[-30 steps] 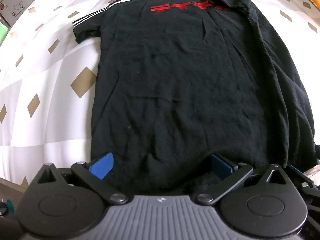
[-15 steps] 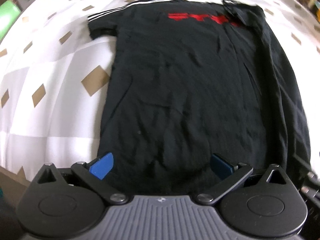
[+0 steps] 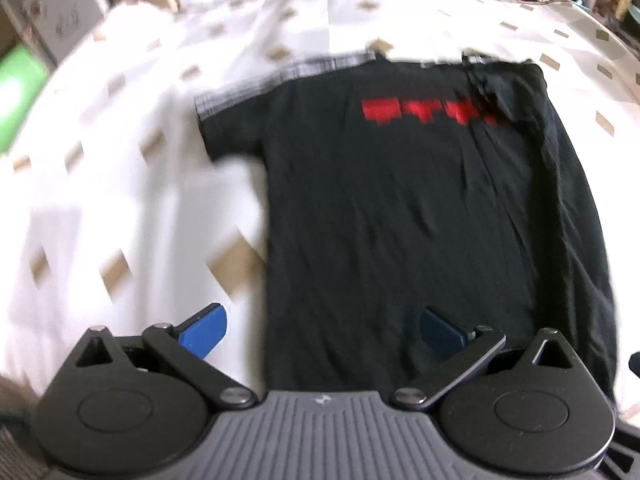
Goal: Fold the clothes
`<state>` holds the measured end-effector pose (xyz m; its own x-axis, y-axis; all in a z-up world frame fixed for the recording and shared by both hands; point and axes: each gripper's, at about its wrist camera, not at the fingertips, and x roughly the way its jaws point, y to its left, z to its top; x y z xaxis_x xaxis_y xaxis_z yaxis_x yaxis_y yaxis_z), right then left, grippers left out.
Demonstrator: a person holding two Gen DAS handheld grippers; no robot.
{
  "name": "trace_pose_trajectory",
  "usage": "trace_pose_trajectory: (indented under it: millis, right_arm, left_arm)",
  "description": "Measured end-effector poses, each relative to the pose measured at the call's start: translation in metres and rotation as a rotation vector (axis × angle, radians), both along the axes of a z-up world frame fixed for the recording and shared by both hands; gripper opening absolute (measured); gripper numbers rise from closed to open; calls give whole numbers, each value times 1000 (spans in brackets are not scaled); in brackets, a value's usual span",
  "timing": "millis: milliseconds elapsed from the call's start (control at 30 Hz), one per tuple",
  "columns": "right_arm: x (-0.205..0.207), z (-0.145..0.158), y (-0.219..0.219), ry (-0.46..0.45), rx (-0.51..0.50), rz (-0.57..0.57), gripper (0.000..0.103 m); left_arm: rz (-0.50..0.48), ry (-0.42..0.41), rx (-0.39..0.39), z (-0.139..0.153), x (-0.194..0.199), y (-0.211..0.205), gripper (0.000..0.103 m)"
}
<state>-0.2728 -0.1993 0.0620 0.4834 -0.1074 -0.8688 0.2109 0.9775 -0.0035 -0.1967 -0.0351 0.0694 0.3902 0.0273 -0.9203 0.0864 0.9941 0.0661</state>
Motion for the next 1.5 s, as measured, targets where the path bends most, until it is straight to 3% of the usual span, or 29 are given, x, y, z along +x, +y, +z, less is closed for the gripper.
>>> trace_pose_trajectory:
  millis: [267, 333, 400, 500, 567, 600, 633, 767, 933, 1067, 1133, 1200, 1267, 1500]
  right_arm:
    - [24, 2, 11, 5, 62, 62, 63]
    - [33, 4, 16, 2, 75, 90, 56]
    - [43, 6, 24, 0, 72, 131, 51]
    - [59, 11, 37, -2, 74, 212, 36]
    - [72, 16, 45, -5, 82, 273, 32]
    - [78, 19, 49, -8, 79, 308, 32]
    - [85, 22, 52, -12, 63, 344, 32]
    - [110, 29, 57, -22, 34, 461, 38]
    - [136, 24, 46, -33, 74, 422, 41]
    - [147, 21, 37, -5, 183, 329, 43]
    - [147, 25, 37, -21, 184, 332, 45]
    - [147, 30, 39, -40, 150, 342, 46]
    - [146, 33, 39, -52, 130, 346, 47]
    - [146, 36, 35, -54, 160, 331, 49]
  left_arm:
    - [-39, -42, 33, 11, 38, 27, 103]
    - [-34, -47, 28, 11, 45, 34, 101]
    - [-22, -43, 17, 6, 53, 40, 92]
    - [-17, -39, -15, -2, 67, 47, 89]
    - [-11, -36, -31, -7, 74, 55, 86]
    - [-5, -32, -46, -10, 80, 60, 77]
    - [2, -28, -60, -13, 85, 65, 73]
    - [71, 2, -79, -25, 114, 86, 72]
    - [158, 5, -112, -35, 141, 110, 66]
    - [203, 3, -191, -39, 157, 125, 38]
    - [222, 4, -241, -41, 165, 132, 26]
    - [242, 4, -290, -42, 172, 139, 8]
    - [261, 4, -340, -44, 179, 146, 6]
    - [349, -3, -387, -47, 193, 155, 7]
